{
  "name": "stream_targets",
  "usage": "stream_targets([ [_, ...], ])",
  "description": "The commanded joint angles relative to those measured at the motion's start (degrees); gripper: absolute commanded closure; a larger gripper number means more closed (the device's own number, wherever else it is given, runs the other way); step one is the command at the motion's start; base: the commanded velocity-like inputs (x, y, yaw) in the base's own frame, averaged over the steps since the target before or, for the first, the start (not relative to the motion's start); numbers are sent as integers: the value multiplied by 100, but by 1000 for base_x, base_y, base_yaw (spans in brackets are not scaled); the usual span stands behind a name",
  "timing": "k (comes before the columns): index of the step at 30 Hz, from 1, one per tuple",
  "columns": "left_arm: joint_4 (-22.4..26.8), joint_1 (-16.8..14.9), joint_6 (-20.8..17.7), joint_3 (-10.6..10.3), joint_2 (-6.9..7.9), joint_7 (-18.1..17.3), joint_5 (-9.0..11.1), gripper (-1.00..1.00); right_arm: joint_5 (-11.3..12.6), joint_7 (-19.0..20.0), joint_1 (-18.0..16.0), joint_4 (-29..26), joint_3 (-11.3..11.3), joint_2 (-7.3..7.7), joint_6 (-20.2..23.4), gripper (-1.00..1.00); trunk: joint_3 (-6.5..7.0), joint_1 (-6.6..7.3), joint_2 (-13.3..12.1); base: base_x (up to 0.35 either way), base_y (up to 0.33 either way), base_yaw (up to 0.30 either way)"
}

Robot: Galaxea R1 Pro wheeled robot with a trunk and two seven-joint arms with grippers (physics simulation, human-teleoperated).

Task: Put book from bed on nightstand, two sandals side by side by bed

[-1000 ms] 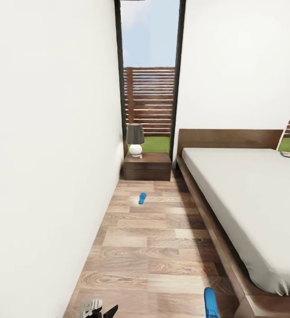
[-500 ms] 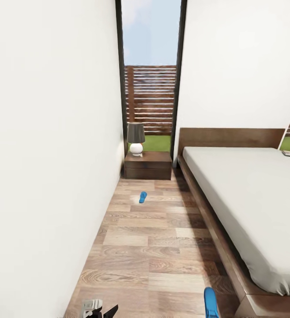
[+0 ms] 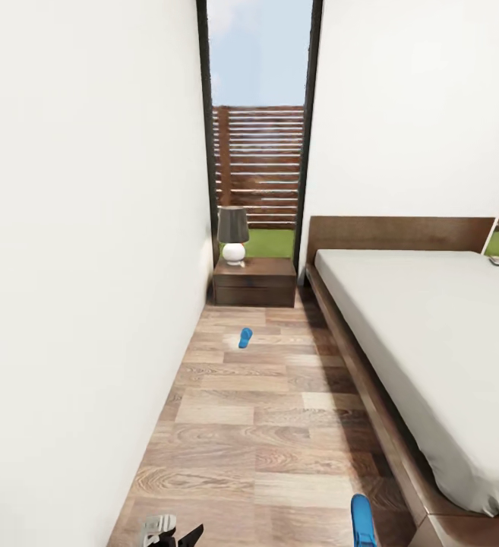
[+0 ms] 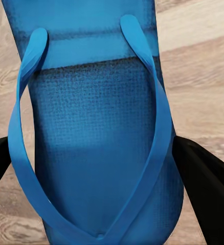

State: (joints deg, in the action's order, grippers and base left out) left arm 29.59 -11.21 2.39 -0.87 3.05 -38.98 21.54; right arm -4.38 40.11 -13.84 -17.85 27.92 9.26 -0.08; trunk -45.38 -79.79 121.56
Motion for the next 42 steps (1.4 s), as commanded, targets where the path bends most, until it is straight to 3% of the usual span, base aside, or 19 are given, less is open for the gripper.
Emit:
stream_targets([
  [1,-6,-4,25,-9,2,-14,13,-100,-45,32,-5,0,47,-3,-1,100,-6,-2,2,297,-75,-1],
  [20,-6,-4,25,-9,4,-14,14,-100,-45,32,-5,0,47,-3,-1,100,-7,-2,2,314,-96,0],
  [42,-13,-4,16,-4,7,-5,17,-100,-45,32,-5,0,47,-11,-1,100,-7,-2,2,325,-4,0],
])
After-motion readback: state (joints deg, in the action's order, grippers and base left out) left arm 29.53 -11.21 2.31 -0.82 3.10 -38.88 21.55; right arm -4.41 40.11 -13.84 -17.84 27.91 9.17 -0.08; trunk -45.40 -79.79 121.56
